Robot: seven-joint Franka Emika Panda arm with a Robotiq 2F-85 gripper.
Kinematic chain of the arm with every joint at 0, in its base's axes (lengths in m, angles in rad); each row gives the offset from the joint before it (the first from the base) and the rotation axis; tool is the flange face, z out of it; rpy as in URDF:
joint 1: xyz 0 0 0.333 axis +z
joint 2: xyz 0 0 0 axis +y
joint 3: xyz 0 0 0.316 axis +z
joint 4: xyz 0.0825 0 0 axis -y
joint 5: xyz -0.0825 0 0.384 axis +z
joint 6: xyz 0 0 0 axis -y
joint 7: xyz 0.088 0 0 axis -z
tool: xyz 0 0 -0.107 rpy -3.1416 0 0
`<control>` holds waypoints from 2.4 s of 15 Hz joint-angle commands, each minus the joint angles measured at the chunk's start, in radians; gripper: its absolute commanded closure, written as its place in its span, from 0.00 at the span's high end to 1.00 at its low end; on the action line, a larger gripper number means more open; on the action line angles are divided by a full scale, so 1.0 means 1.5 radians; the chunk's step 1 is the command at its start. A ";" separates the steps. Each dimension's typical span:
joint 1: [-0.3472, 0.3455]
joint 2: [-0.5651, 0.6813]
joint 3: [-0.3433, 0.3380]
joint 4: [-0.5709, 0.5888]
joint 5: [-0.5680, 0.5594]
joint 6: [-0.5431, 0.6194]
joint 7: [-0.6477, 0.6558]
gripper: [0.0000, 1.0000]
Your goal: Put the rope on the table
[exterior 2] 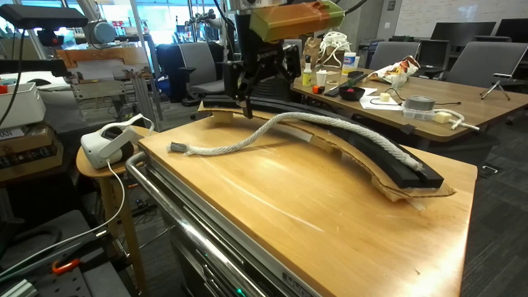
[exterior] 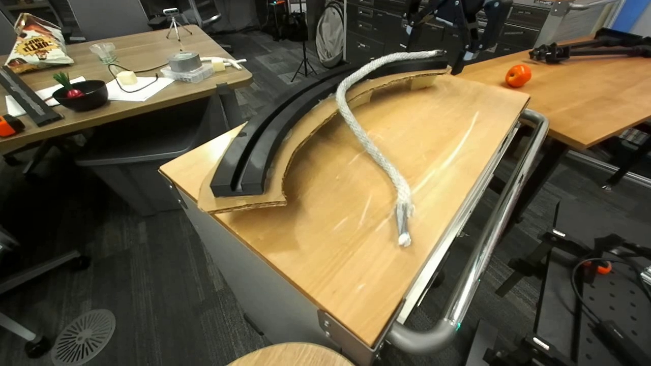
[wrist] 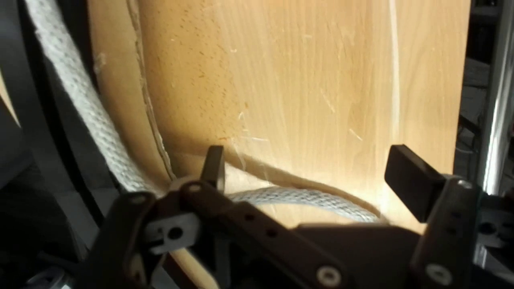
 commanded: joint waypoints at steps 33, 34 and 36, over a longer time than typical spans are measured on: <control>-0.152 0.438 0.017 0.559 -0.002 -0.197 -0.020 0.52; -0.155 0.446 0.020 0.572 -0.002 -0.205 -0.014 0.49; -0.162 0.462 0.025 0.596 0.003 -0.223 -0.005 0.44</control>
